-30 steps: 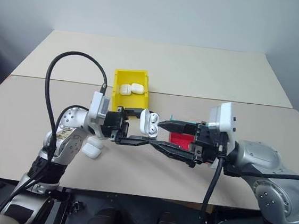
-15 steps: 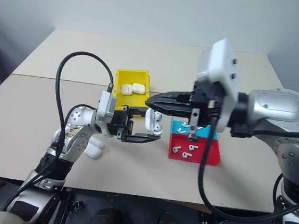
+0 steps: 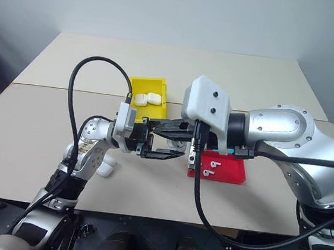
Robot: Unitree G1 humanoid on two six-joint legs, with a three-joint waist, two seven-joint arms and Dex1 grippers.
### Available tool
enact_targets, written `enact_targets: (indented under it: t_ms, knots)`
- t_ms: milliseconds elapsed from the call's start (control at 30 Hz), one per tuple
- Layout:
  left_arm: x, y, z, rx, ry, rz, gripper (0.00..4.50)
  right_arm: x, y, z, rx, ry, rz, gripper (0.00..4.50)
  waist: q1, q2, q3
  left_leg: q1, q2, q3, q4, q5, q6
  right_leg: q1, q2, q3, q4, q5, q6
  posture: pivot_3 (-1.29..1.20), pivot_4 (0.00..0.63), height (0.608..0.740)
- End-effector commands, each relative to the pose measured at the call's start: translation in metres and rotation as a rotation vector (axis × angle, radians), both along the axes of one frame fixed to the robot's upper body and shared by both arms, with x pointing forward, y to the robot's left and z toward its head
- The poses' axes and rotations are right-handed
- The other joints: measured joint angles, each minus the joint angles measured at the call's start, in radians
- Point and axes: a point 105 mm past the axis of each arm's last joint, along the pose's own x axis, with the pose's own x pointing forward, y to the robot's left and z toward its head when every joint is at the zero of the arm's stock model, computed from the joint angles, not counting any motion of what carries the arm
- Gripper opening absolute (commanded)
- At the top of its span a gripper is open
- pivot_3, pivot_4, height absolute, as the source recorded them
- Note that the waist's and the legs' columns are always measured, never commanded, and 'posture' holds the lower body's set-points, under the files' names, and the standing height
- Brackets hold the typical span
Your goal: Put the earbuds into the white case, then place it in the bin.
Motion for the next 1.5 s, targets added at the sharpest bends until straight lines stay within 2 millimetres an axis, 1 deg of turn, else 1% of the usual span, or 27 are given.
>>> enact_targets:
  t_ms: [33,267,433,533,767,867,900,967,1033,1100,1133,1200,1267,1300,1367,1400,1433,1500]
  knots:
    - [-0.005,0.002,0.014,-0.041,-0.057,-0.011,2.77,0.002,-0.009,-0.005,-0.063,-0.046,-0.026,0.03,0.000,0.000,0.000,0.000,0.000,0.000,0.000,0.000,0.000,0.000,0.000,0.000,0.000,0.000,0.000,0.00,0.150,0.740]
    - [-0.005,0.004,0.015,-0.045,-0.061,-0.011,2.77,0.008,-0.023,-0.012,-0.122,-0.056,-0.065,0.03,0.000,0.000,0.000,0.000,0.000,0.000,0.000,0.000,0.000,0.000,0.000,0.000,0.000,0.000,0.000,0.00,0.150,0.740]
    - [-0.005,0.005,0.015,-0.044,-0.060,-0.011,2.77,0.009,-0.028,-0.014,-0.142,-0.060,-0.074,0.03,0.000,0.000,0.000,0.000,0.000,0.000,0.000,0.000,0.000,0.000,0.000,0.000,0.000,0.000,0.000,0.00,0.150,0.740]
    - [-0.005,0.006,0.015,-0.043,-0.059,-0.009,2.77,0.012,-0.034,-0.021,-0.188,-0.079,-0.098,0.03,0.000,0.000,0.000,0.000,0.000,0.000,0.000,0.000,0.000,0.000,0.000,0.000,0.000,0.000,0.000,0.00,0.150,0.740]
    - [-0.005,0.007,0.015,-0.045,-0.058,-0.005,2.77,0.012,-0.038,-0.017,-0.182,-0.094,-0.101,0.03,0.000,0.000,0.000,0.000,0.000,0.000,0.000,0.000,0.000,0.000,0.000,0.000,0.000,0.000,0.000,0.00,0.150,0.740]
    - [-0.005,0.008,0.014,-0.040,-0.058,-0.004,2.77,0.015,-0.041,0.006,-0.087,-0.104,-0.117,0.03,-0.002,0.000,0.000,0.000,0.000,0.000,0.000,0.000,0.000,0.000,0.000,0.000,0.000,0.000,0.000,0.00,0.150,0.740]
    - [-0.005,0.008,0.013,-0.039,-0.057,-0.001,2.77,0.013,-0.044,0.016,-0.053,-0.107,-0.115,0.03,-0.002,0.000,0.000,0.000,0.000,0.000,0.001,0.000,0.000,0.000,0.000,0.000,0.000,0.000,0.000,0.00,0.150,0.740]
    - [-0.004,0.009,0.013,-0.039,-0.055,0.003,2.77,0.012,-0.051,0.028,-0.020,-0.113,-0.118,0.03,-0.001,0.000,0.000,0.001,0.000,0.000,0.001,0.000,0.000,0.000,0.000,0.000,0.000,0.000,0.000,0.00,0.150,0.740]
    - [-0.004,0.009,0.013,-0.043,-0.056,0.010,2.77,0.014,-0.057,0.030,-0.016,-0.113,-0.143,0.03,0.000,0.000,0.000,0.001,0.000,0.000,0.000,0.000,0.000,0.000,0.000,0.000,0.000,0.000,0.000,0.00,0.150,0.740]
    - [0.000,0.010,0.017,-0.056,-0.061,0.048,2.77,0.018,-0.063,0.021,-0.050,-0.115,-0.186,0.03,0.002,0.000,0.000,0.000,0.000,0.000,0.000,0.000,0.000,0.001,0.000,0.000,0.000,0.000,0.000,0.00,0.150,0.740]
    - [0.003,0.011,0.021,-0.065,-0.065,0.074,2.77,0.020,-0.064,0.017,-0.056,-0.109,-0.200,0.03,0.002,0.000,0.000,0.000,0.000,0.000,0.001,0.000,0.000,0.001,0.000,0.000,0.000,0.000,0.000,0.00,0.150,0.740]
    - [0.016,0.015,0.032,-0.086,-0.085,0.182,2.77,0.020,-0.065,0.012,-0.034,-0.090,-0.224,0.03,0.001,0.000,0.000,0.000,0.000,0.000,0.001,0.000,0.000,0.001,0.000,0.000,0.000,0.000,0.000,0.00,0.150,0.740]
    - [0.034,0.020,0.044,-0.085,-0.088,0.349,2.77,0.019,-0.064,0.008,-0.010,-0.077,-0.241,0.03,0.001,-0.001,0.000,0.000,0.000,0.000,0.001,0.000,0.000,0.000,0.000,0.000,0.000,0.000,0.000,0.00,0.150,0.740]
    - [0.039,0.022,0.046,-0.080,-0.086,0.402,2.77,0.018,-0.064,0.006,-0.004,-0.075,-0.245,0.03,0.002,-0.001,0.000,0.000,0.000,0.000,0.001,0.000,0.000,0.000,0.000,0.000,0.000,0.000,0.000,0.00,0.150,0.740]
    - [0.077,0.033,0.053,-0.024,-0.013,0.710,2.77,0.018,-0.063,0.001,0.024,-0.056,-0.267,0.03,0.001,-0.001,0.000,0.000,0.000,0.000,0.001,0.000,0.000,0.000,0.000,0.000,0.000,0.000,0.000,0.00,0.150,0.740]
    - [0.095,0.043,0.056,-0.005,0.027,0.871,2.77,0.017,-0.063,-0.001,0.043,-0.044,-0.280,0.03,0.001,-0.001,0.000,0.000,0.000,0.000,0.001,0.000,0.000,0.001,0.000,0.000,0.000,0.000,0.000,0.00,0.150,0.740]
    - [0.107,0.052,0.056,0.029,0.050,0.993,2.77,0.017,-0.062,-0.004,0.057,-0.035,-0.291,0.03,0.002,-0.002,0.000,0.000,0.000,-0.001,0.001,0.000,0.000,0.001,0.000,0.000,0.000,0.000,0.001,0.00,0.150,0.740]
    - [0.119,0.065,0.058,0.067,0.027,1.135,2.77,0.017,-0.061,-0.009,0.072,-0.017,-0.305,0.03,-0.001,-0.002,0.000,0.000,-0.001,-0.001,0.001,0.000,0.000,0.001,0.000,0.000,0.000,0.000,0.001,0.00,0.150,0.740]
